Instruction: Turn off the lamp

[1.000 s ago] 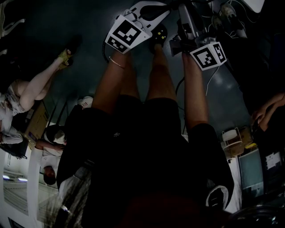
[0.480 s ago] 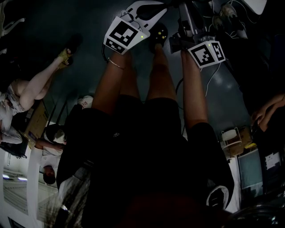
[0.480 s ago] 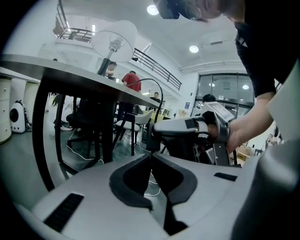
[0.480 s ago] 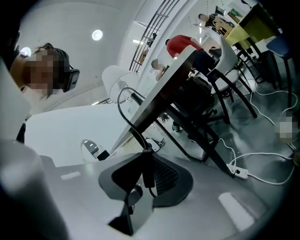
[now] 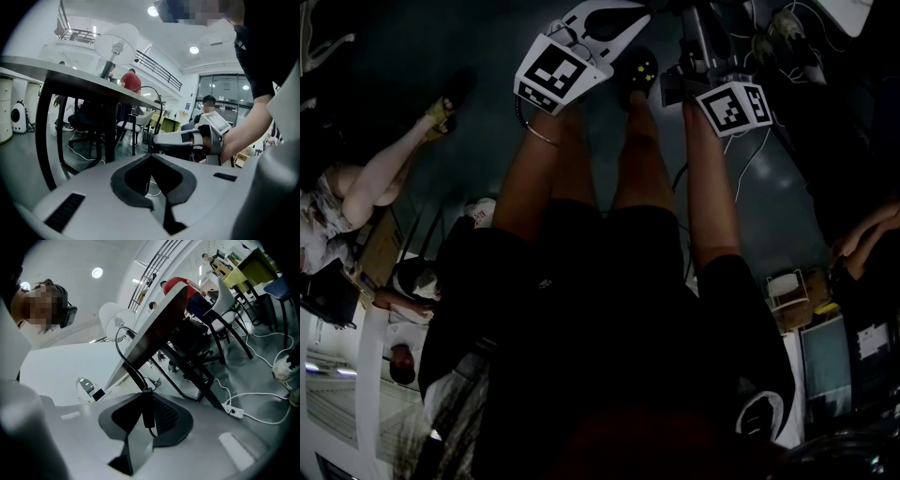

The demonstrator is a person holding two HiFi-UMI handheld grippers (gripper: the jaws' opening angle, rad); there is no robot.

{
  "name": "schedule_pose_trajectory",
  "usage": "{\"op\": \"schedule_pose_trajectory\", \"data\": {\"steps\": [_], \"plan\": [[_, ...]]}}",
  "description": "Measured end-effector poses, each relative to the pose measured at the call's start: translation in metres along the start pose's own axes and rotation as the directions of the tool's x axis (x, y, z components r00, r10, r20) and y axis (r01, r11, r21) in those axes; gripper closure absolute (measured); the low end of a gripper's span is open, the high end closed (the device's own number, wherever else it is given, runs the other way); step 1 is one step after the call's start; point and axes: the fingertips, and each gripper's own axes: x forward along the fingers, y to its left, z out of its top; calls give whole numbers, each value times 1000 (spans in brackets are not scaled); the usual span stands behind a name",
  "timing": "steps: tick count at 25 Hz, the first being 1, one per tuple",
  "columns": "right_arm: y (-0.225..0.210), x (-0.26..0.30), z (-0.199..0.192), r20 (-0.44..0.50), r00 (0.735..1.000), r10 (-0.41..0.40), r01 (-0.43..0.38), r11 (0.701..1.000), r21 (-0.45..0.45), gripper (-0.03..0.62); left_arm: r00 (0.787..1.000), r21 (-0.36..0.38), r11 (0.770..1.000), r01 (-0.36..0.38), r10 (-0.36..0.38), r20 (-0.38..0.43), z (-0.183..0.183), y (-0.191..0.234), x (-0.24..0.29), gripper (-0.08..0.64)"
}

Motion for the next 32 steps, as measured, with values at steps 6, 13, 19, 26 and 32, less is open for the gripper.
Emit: {"op": "schedule_pose_trajectory", "data": {"steps": [6,13,19,26,32], "plan": [[-10,5,-11,-16,999,-36,36,999,-22,532,1000,-2,1000,7,-7,-7,1,2,-2,554],[-22,4,-21,-20,998,-63,62,997,-51,532,1000,-5,1000,7,-8,-8,1,3,-6,554],[-29,3,-29,-42,995,-86,82,994,-71,532,1000,-27,1000,15,-15,-1,1,4,-7,554],[-36,1,-32,-37,994,-105,102,991,-85,532,1000,-42,999,18,-18,7,2,3,-7,554],[-36,2,-33,-29,994,-104,102,992,-72,532,1000,-44,999,19,-19,7,2,3,-6,554]]}}
